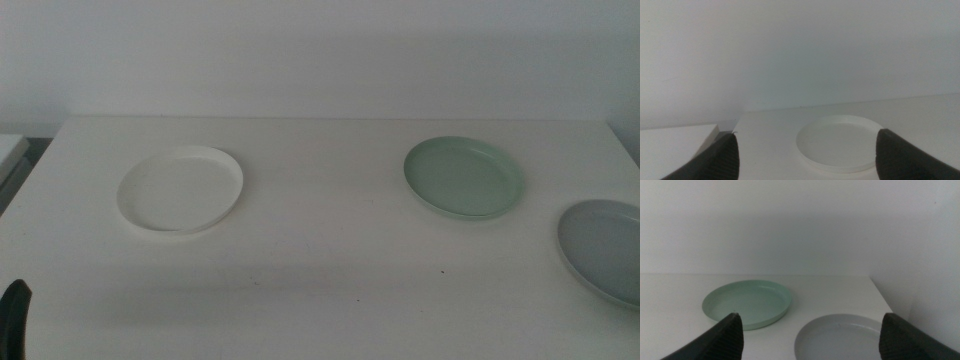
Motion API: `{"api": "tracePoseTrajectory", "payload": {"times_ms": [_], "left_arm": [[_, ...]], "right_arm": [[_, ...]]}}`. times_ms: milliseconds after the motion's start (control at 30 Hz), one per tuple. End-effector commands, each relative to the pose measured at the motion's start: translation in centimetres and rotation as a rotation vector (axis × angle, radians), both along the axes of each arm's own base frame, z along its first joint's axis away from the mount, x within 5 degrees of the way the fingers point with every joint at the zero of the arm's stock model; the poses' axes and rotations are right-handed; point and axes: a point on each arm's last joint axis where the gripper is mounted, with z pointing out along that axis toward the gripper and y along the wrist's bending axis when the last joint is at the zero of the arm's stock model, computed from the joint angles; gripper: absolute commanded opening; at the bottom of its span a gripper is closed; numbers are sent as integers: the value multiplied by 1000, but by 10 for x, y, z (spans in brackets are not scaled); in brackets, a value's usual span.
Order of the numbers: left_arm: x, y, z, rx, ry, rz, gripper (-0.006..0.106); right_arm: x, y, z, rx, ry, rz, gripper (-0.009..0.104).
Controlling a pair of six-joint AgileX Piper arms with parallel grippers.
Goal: Stack the three bowls on top of each other.
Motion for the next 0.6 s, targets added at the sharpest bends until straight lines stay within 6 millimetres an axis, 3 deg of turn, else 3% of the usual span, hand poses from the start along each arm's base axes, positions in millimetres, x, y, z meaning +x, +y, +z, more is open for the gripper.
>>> {"api": "tracePoseTrajectory", "payload": {"times_ms": [0,400,567], "left_arm": [[0,0,2,-2,-18,-3,94],[0,0,2,-2,-18,-3,94],[0,0,2,-2,-18,-3,94]], "right_arm": [[0,0,2,-9,-29,1,93],[0,0,3,98,-44,-1,93],[2,0,45,129,-73,2,93]]}}
